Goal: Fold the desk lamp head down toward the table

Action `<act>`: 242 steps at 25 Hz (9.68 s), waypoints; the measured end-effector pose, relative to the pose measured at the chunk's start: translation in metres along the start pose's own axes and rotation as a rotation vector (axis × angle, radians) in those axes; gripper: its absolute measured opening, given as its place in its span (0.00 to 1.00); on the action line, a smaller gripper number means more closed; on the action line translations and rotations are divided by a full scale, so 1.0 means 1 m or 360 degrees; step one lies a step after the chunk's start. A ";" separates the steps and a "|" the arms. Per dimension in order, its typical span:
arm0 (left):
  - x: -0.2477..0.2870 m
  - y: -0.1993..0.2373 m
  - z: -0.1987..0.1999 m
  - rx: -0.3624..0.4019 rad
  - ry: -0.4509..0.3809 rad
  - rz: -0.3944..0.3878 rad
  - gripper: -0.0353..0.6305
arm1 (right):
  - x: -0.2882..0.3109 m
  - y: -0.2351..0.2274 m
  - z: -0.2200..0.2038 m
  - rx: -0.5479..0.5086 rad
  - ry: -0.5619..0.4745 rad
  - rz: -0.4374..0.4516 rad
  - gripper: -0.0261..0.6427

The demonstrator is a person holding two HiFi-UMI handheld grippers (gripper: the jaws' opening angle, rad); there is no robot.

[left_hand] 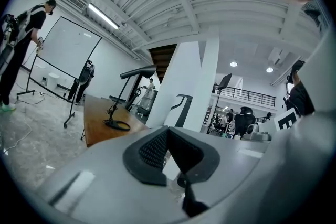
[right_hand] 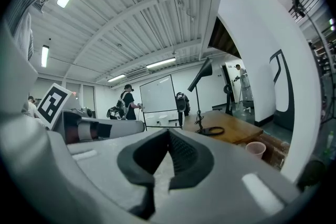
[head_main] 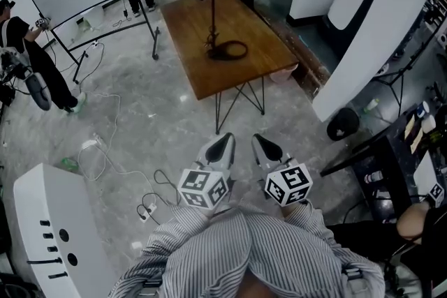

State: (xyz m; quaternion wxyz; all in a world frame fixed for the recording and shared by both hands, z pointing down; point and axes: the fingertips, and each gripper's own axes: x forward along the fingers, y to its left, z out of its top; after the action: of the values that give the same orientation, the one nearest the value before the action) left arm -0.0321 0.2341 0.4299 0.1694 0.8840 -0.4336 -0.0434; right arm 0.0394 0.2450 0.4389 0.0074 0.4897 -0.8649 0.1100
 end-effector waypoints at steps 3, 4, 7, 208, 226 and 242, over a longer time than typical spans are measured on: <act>0.000 0.004 0.002 -0.0006 -0.0007 0.0014 0.06 | 0.001 0.000 0.004 0.0026 -0.0038 0.0019 0.04; 0.001 0.003 0.003 -0.0009 -0.0014 0.0011 0.06 | 0.000 -0.002 0.007 0.0042 -0.0059 0.0033 0.04; 0.008 0.001 0.006 -0.0009 -0.0046 0.0001 0.06 | 0.002 -0.010 0.014 0.0042 -0.0081 0.0056 0.04; 0.383 0.295 0.324 0.2001 0.0574 -0.0192 0.36 | 0.540 -0.222 0.126 -0.0197 0.0006 0.0363 0.10; 0.386 0.281 0.338 0.2056 0.0542 -0.0164 0.30 | 0.540 -0.224 0.126 -0.0200 0.0012 0.0326 0.09; 0.362 0.282 0.352 0.1467 -0.0125 0.0067 0.31 | 0.504 -0.219 0.140 -0.0331 -0.0115 0.0250 0.11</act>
State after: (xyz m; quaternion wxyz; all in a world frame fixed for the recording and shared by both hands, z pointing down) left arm -0.0979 -0.3008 0.2200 -0.2570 0.8557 -0.4317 0.1238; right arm -0.0231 -0.3172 0.4033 0.0184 0.4205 -0.9071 0.0023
